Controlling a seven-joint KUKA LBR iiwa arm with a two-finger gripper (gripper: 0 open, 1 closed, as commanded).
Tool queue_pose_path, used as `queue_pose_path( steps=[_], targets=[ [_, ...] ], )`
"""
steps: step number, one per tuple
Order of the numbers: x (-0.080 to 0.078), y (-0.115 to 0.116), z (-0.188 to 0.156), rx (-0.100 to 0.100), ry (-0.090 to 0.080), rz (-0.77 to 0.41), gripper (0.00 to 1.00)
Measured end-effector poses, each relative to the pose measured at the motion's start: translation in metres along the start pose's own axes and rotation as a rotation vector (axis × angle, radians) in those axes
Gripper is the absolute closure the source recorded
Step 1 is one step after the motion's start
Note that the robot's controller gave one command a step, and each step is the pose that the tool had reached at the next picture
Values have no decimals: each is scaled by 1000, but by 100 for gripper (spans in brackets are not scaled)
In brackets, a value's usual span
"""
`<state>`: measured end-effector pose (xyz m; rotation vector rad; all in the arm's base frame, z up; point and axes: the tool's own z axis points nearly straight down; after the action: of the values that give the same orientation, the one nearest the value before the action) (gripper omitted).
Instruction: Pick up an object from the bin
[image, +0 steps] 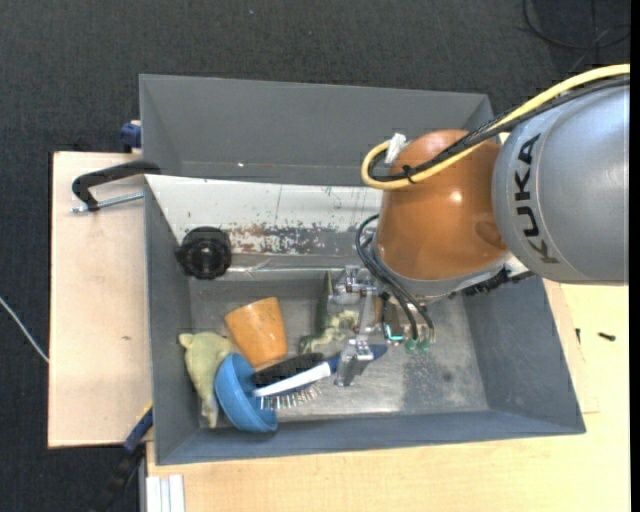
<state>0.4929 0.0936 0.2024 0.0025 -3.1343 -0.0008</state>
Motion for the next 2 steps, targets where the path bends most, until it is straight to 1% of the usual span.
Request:
queue_pose_path(
  steps=[1,2],
  targets=[
    [-17,-22,112,-3,-19,-208,0],
    [-20,-22,111,-5,-29,-208,100]
  ],
)
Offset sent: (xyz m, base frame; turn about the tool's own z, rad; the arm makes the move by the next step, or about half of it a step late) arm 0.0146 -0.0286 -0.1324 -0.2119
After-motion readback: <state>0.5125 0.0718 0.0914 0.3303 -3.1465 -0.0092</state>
